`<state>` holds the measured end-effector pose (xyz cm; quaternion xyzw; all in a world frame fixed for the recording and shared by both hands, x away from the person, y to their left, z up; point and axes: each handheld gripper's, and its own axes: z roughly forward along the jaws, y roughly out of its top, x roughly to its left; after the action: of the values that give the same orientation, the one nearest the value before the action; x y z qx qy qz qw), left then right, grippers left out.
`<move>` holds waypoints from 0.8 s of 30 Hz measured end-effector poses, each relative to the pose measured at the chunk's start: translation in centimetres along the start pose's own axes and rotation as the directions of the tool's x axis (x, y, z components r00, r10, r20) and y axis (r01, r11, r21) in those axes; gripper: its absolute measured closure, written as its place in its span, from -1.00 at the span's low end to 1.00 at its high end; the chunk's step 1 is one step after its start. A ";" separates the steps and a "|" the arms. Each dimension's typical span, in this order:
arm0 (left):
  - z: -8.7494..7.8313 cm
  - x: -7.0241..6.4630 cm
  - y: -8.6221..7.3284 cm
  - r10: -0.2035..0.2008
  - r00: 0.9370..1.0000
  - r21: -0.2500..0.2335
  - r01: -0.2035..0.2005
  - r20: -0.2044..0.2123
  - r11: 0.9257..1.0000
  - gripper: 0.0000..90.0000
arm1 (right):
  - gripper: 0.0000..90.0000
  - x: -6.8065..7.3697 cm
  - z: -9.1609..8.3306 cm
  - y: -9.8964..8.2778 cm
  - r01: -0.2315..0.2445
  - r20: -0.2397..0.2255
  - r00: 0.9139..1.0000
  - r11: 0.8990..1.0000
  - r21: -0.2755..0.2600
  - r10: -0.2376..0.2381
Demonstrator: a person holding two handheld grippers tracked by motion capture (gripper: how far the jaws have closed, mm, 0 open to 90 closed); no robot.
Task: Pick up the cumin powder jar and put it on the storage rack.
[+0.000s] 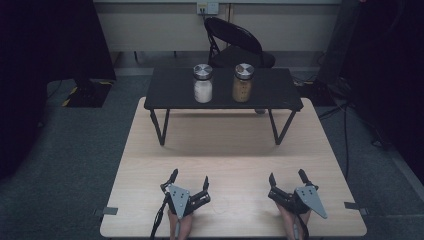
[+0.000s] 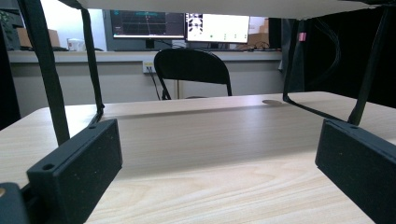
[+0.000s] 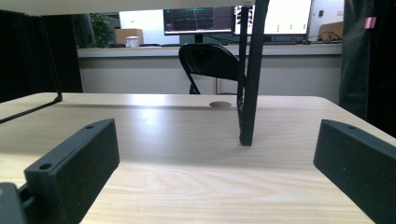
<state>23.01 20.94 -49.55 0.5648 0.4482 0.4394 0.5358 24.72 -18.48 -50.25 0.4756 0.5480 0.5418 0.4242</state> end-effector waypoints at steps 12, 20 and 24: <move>0.0 0.0 0.0 0.000 1.000 0.000 0.000 0.000 1.000 -1.00 | -1.00 0.7 -0.2 -0.6 0.021 0.029 0.999 0.999 -0.030 -0.020; 0.0 0.0 0.0 -0.001 1.000 0.000 0.001 0.000 1.000 -1.00 | -1.00 1.1 -0.2 -0.6 0.021 0.047 0.999 0.999 -0.029 -0.019; 0.0 0.0 0.0 -0.001 1.000 -0.001 0.001 0.000 1.000 -1.00 | -1.00 1.1 -0.2 -0.6 0.020 0.048 0.999 0.999 -0.029 -0.019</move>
<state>22.99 20.94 -49.57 0.5644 0.4482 0.4394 0.5362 24.27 -17.45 -50.73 0.4767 0.5344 0.5341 0.4493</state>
